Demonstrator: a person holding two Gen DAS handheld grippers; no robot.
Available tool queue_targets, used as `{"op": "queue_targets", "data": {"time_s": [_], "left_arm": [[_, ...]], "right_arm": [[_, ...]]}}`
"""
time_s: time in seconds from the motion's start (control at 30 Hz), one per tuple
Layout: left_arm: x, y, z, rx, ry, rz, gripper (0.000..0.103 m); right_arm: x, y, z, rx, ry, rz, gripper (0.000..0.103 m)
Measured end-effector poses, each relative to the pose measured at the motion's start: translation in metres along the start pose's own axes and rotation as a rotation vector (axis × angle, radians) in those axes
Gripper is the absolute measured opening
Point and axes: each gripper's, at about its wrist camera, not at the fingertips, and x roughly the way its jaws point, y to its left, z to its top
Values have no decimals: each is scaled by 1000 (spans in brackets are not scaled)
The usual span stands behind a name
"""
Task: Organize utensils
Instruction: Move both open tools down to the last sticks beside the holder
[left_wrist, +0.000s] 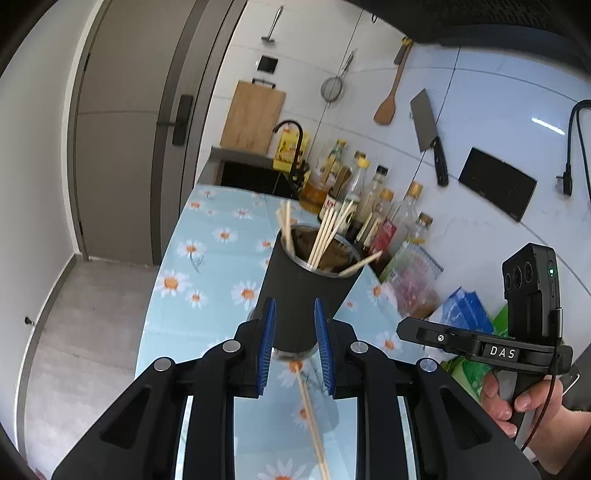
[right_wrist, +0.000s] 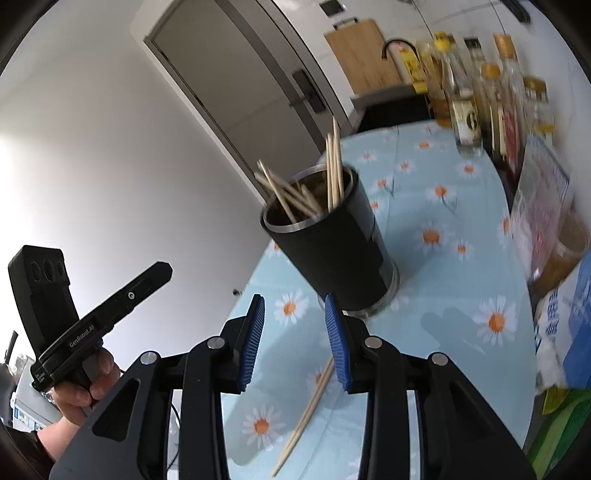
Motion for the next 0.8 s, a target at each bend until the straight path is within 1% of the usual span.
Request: {"op": "queue_targets", "data": {"time_s": [0.13, 0.2, 0.37, 0.5, 0.53, 0.57, 0.63, 0.73, 0.8], "left_arm": [[5, 7, -10, 10, 68, -38, 21], [11, 9, -18, 15, 119, -58, 21], [25, 9, -38, 47, 231, -94, 21], [37, 12, -55, 61, 315, -123, 21], [41, 12, -60, 69, 349, -127, 21], [43, 13, -64, 72, 365, -128, 21], [47, 16, -71, 73, 400, -135, 21], [52, 23, -81, 66, 445, -144, 21], [51, 27, -86, 64, 449, -142, 21]], "right_arm": [[18, -1, -12, 52, 91, -28, 35], [25, 0, -18, 63, 114, -65, 35], [43, 2, -29, 111, 196, -105, 35], [66, -1, -36, 161, 312, -126, 35], [72, -2, -37, 170, 335, -130, 34], [78, -3, -38, 178, 360, -136, 29], [86, -4, -40, 191, 396, -145, 25], [104, -11, -44, 237, 459, -164, 25], [113, -13, -45, 242, 488, -197, 25]]}}
